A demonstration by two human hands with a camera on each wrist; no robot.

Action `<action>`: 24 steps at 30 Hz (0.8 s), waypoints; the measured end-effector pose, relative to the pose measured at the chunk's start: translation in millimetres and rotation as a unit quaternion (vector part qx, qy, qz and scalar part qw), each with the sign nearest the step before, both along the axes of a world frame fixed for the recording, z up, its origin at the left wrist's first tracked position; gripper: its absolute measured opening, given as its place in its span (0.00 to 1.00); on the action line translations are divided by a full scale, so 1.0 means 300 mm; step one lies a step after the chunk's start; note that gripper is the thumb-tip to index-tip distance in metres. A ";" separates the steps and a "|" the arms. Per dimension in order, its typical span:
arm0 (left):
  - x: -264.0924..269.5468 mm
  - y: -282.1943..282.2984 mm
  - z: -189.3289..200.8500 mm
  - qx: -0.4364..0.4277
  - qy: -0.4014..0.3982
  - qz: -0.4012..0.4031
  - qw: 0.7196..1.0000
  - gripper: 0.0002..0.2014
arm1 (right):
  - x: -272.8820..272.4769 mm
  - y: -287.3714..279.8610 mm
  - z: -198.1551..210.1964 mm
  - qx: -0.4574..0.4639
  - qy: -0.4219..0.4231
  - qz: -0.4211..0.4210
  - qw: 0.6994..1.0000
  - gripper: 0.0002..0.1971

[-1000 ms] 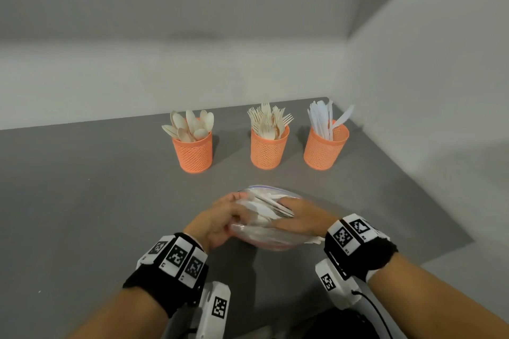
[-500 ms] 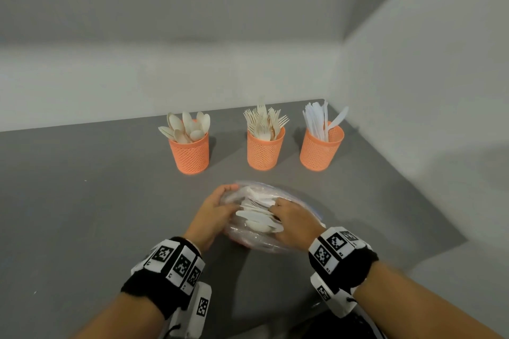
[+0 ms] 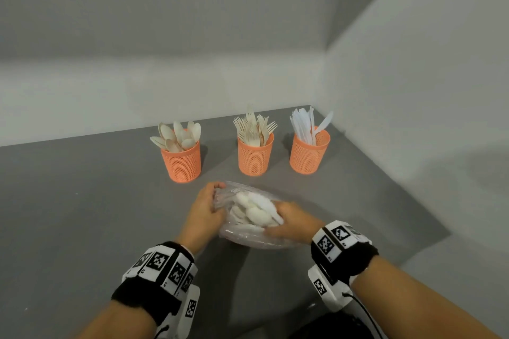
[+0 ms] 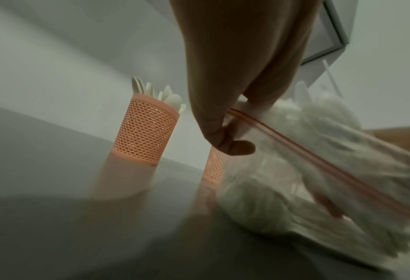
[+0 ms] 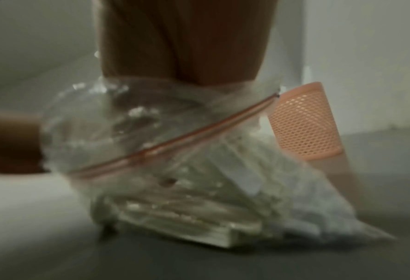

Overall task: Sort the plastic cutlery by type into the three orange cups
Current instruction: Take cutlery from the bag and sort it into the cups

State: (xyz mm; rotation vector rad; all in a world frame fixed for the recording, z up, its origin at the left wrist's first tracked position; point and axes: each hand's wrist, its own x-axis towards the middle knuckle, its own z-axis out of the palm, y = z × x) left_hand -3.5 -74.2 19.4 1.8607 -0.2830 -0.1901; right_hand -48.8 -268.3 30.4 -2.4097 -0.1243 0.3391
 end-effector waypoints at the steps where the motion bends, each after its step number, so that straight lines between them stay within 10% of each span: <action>1: 0.004 -0.002 -0.001 -0.013 0.003 0.008 1.000 0.21 | -0.003 0.010 -0.017 -0.020 0.005 0.021 1.000 0.18; 5: 0.017 0.013 0.013 -0.022 -0.012 0.016 1.000 0.24 | 0.010 0.028 -0.031 0.002 -0.041 -0.047 0.998 0.19; 11: 0.014 0.048 0.001 0.172 -0.090 0.013 0.981 0.25 | 0.022 -0.019 0.024 0.267 -0.044 -0.143 0.952 0.04; 18: 0.006 0.021 0.032 0.438 -0.060 -0.035 0.896 0.22 | 0.044 0.001 0.136 0.511 -0.139 -0.241 0.813 0.14; 21: -0.006 -0.005 0.111 0.275 -0.207 0.020 0.938 0.19 | 0.050 0.024 0.196 0.580 -0.143 -0.243 0.764 0.13; 24: -0.034 -0.070 0.217 0.045 -0.112 -0.131 0.984 0.26 | 0.039 0.085 0.218 0.555 -0.120 -0.196 0.800 0.11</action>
